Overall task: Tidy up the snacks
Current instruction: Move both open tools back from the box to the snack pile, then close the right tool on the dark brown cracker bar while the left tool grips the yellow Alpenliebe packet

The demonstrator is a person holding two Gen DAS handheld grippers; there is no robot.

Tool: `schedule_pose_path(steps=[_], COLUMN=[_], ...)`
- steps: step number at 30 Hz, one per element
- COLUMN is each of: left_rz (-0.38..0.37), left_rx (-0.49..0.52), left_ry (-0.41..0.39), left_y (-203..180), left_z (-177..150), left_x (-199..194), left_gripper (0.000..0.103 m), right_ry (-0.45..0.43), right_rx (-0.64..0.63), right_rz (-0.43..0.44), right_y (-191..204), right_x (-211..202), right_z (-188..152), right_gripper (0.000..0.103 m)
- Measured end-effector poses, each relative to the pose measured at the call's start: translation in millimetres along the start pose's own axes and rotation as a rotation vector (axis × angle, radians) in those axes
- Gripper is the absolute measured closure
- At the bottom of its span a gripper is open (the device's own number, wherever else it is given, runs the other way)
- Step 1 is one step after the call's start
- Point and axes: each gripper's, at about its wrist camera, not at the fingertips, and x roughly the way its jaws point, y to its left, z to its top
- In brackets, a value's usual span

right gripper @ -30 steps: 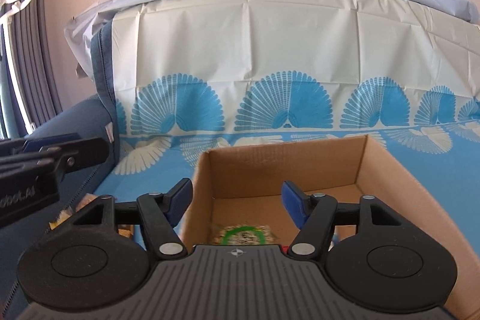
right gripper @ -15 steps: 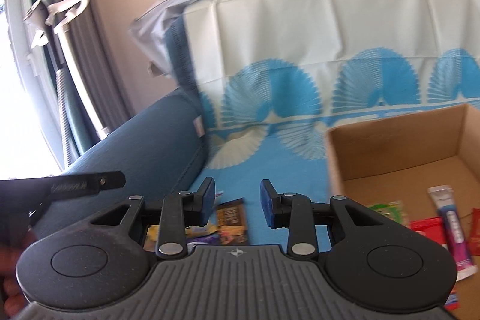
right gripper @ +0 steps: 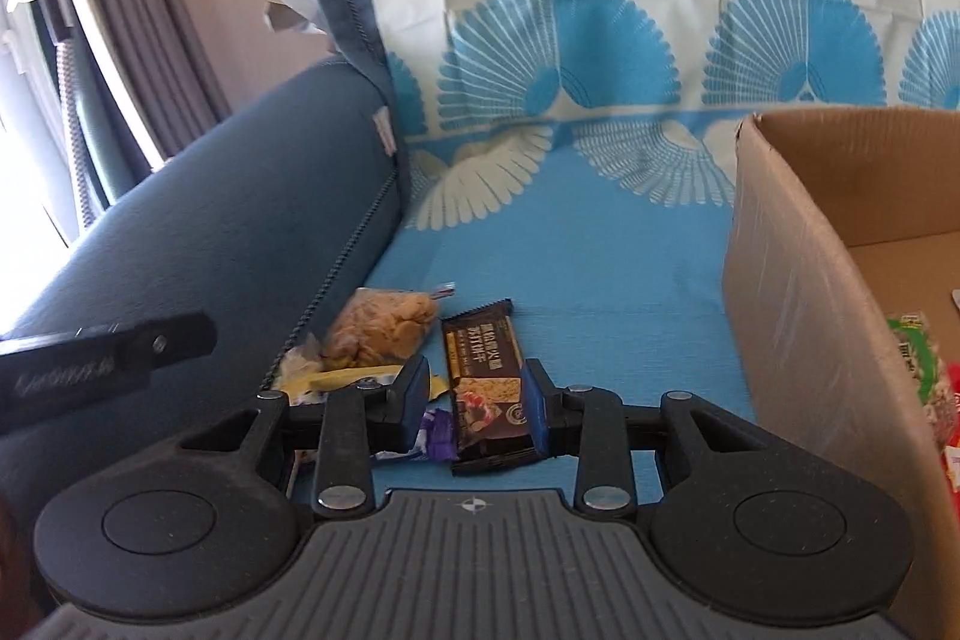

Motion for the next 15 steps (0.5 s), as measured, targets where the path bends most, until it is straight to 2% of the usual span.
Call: schedule_pose_path(steps=[4,6,10,15], left_rz=[-0.008,-0.011,-0.017,-0.019], left_rx=[-0.01,-0.011,-0.004,-0.003], left_ry=[0.01,0.016,0.028,0.031], left_y=[-1,-3,-7,-6], left_z=[0,-1,0,0], left_x=[8,11,19,28], left_gripper=[0.072,0.071,0.07,0.065], right_ry=[0.041,0.062,0.092,0.15], right_rx=[0.02,0.024,0.014,-0.011], right_rz=[-0.032,-0.041,-0.044,-0.03], right_y=[-4,-4,-1,0], right_x=[26,37,56,81], right_z=[0,-1,-3,-7], right_gripper=[0.059,0.058,0.051,0.045])
